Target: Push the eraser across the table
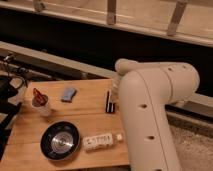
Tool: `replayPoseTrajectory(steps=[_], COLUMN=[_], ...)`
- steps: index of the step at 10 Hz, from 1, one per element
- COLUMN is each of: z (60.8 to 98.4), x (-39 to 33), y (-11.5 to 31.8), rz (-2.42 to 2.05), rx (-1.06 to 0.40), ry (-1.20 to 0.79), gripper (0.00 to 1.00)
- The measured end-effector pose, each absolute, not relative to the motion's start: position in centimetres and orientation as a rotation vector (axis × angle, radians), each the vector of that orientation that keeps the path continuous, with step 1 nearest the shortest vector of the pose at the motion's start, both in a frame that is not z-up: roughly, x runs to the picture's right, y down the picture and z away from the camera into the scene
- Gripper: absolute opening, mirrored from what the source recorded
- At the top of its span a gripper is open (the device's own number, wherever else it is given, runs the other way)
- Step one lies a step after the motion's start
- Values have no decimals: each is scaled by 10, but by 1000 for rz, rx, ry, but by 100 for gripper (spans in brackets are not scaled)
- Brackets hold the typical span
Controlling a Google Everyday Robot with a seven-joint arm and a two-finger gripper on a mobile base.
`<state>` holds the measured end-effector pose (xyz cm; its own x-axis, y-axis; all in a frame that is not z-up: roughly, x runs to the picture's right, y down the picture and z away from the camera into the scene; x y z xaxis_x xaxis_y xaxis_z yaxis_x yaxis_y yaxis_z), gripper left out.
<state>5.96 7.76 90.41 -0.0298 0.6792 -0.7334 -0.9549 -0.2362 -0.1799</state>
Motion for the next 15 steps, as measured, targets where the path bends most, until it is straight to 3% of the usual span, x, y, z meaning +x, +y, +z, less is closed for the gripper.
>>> replayPoseTrajectory(steps=[4, 10, 15], z=[922, 919, 936], x=[88, 109, 93], y=[100, 87, 103], rz=[1682, 1746, 1720], rx=[-863, -813, -885], ry=[464, 469, 481], gripper=[1, 1, 1])
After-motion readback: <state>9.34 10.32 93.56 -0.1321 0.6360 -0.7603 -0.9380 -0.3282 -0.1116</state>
